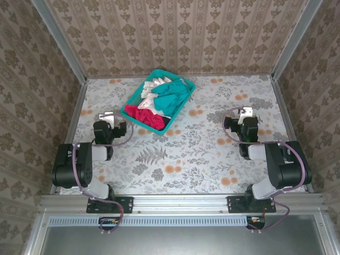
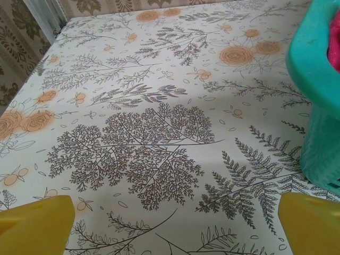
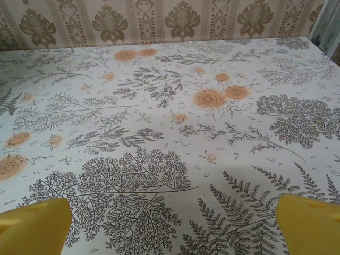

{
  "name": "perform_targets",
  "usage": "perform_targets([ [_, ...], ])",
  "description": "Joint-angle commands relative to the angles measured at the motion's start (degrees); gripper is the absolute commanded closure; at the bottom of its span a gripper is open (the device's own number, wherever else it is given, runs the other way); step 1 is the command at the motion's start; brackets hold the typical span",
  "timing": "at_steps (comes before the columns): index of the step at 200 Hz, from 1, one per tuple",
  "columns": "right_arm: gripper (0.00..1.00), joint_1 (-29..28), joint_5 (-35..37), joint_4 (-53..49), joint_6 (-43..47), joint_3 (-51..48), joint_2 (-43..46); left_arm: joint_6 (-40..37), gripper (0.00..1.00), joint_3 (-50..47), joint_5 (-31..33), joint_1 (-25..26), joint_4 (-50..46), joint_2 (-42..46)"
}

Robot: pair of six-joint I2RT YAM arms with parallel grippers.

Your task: Fold and stack the t-shirts

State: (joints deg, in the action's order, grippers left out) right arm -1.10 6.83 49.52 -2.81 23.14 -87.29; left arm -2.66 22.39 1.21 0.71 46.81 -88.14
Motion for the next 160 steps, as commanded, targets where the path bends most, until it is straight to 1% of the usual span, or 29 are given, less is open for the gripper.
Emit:
perform_targets([
  [1, 0.0, 0.1, -1.3, 0.0, 0.3, 0.0, -0.4, -0.2, 0.0, 1.0, -0.9, 0.1, 1.4, 0.2],
  [142, 0.0, 0.1, -1.5, -0.1, 0.2, 0.0, -0.3, -0.3, 0.0, 0.9, -1.0, 0.2, 1.6, 0.2],
  [160, 0.0, 0.2, -0.6, 0.3, -0.1, -0.6, 0.6, -0.4, 0.0, 0.1, -0.8, 0.1, 2.6, 1.0],
])
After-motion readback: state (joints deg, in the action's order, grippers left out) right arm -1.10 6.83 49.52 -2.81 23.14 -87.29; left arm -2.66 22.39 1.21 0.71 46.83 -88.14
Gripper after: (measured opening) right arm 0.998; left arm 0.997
